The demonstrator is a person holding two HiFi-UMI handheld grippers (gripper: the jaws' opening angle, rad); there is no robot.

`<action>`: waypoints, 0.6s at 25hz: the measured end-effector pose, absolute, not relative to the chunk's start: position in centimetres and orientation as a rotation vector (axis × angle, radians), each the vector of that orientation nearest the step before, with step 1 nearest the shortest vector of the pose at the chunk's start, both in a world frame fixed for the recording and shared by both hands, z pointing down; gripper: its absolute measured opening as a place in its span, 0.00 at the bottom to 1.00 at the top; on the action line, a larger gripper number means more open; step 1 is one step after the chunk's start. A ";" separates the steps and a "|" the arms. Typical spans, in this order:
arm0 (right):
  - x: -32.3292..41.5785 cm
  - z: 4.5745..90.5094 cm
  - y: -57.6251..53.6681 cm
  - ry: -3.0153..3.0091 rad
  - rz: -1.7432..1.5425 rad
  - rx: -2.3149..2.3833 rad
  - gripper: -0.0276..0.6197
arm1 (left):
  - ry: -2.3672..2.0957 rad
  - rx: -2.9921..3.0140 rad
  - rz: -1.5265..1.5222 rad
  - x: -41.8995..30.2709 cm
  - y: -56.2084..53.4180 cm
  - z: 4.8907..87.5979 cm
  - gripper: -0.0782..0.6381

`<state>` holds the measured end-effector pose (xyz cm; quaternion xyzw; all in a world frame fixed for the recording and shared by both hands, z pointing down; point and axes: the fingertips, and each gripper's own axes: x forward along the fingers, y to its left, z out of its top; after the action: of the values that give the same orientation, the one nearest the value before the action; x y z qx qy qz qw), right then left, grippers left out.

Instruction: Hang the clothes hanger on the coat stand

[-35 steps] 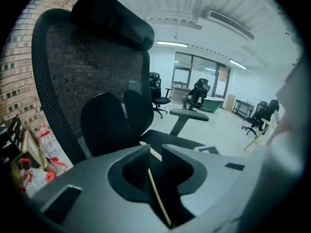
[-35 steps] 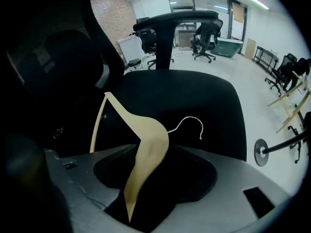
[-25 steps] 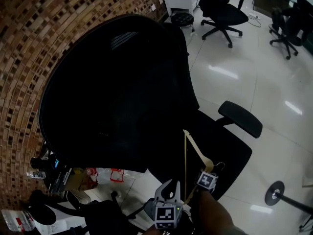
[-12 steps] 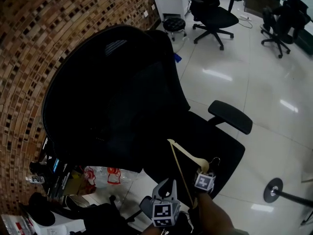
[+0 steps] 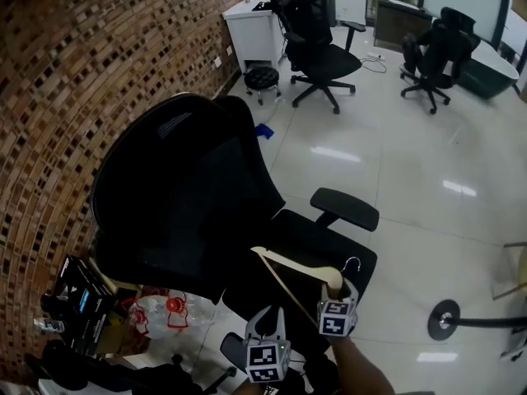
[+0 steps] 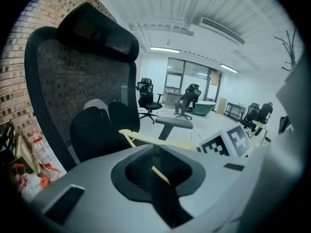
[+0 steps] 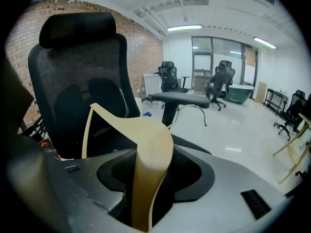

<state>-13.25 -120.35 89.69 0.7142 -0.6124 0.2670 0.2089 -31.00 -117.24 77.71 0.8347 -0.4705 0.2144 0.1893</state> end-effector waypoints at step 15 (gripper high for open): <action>-15.6 66.7 -99.5 -1.772 0.315 2.113 0.35 | -1.318 2.565 0.428 -33.2 -97.0 61.5 0.19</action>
<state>-15.61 -99.47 66.73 0.7485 -0.6278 0.1115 0.1820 -33.24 -96.98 61.45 0.8742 -0.4491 0.1459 0.1127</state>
